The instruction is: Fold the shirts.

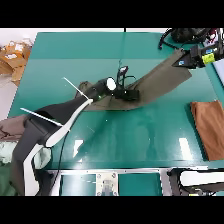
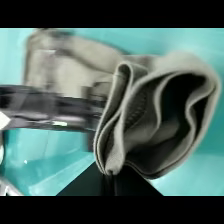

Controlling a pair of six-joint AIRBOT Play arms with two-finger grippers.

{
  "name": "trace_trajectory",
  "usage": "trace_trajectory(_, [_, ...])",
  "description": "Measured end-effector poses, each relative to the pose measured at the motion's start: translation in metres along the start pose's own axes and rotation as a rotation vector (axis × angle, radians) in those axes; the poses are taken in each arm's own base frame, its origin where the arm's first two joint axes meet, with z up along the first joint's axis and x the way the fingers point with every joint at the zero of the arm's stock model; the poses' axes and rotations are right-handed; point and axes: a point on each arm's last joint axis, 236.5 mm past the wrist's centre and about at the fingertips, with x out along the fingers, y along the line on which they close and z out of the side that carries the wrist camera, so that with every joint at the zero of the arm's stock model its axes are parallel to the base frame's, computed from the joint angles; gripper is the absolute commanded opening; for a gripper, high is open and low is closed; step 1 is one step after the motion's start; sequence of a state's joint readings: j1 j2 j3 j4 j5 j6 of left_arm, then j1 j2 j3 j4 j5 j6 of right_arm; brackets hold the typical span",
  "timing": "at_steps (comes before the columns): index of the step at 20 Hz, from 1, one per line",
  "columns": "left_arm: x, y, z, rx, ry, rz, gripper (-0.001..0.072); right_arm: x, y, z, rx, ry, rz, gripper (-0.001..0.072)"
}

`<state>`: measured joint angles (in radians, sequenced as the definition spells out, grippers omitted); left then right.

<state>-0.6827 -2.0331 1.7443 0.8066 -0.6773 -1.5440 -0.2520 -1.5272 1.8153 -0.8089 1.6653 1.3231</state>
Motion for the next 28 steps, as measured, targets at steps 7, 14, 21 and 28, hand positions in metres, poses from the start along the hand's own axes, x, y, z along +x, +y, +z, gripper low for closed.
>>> trace_trajectory(7, [-0.014, -0.001, 0.011, -0.034, 0.056, -0.059, 0.0019, 0.013, 0.032, -0.004, -0.046, 0.026, 0.021, 0.0017])
trace_trajectory(14, [-0.156, 0.071, 0.073, 0.122, 0.141, 0.087, 0.0019, 0.048, 0.084, -0.006, -0.04, 0.056, 0.065, 0.0017])
trace_trajectory(21, [-0.304, 0.175, 0.092, 0.182, 0.147, 0.338, 0.002, 0.18, 0.194, -0.011, -0.062, 0.001, 0.161, 0.0024])
trace_trajectory(28, [-0.371, 0.228, 0.084, 0.12, 0.147, 0.415, 0.002, 0.382, 0.23, -0.042, 0.063, -0.114, 0.204, 0.047])
